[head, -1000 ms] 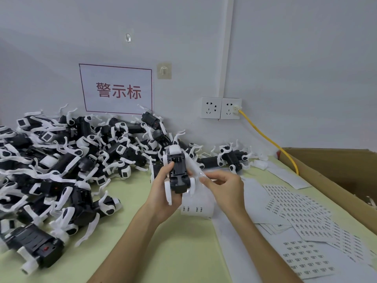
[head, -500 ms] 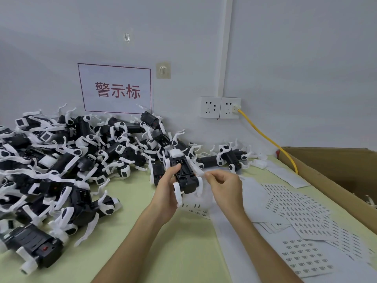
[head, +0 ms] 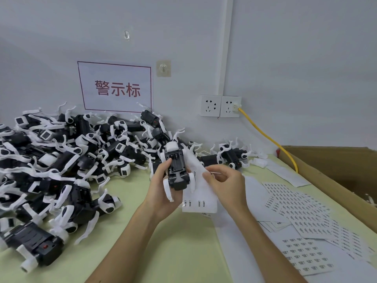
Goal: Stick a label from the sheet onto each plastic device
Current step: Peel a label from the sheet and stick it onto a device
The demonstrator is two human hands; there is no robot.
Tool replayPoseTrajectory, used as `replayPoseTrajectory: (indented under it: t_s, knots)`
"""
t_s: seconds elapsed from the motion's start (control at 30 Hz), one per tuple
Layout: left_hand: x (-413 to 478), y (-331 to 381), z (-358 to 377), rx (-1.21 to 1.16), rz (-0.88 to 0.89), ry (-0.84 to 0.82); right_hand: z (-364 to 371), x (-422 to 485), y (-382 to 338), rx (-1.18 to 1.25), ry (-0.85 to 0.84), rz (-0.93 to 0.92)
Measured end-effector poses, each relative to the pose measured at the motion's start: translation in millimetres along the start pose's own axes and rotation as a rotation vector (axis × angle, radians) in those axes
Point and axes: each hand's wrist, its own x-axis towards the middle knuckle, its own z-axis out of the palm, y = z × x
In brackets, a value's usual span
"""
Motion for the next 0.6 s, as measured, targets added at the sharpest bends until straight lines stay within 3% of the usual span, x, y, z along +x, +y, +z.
replayPoseTrajectory:
  t_s: [0.33,0.6]
  knots:
    - [0.1,-8.3,4.4,0.289,-0.03,0.055,0.6,0.0,-2.2,0.033,0.079,0.0]
    - [-3.9,-10.9,12.0,0.359,-0.056,0.121,-0.4,2.7,-0.8,0.051,0.079,0.035]
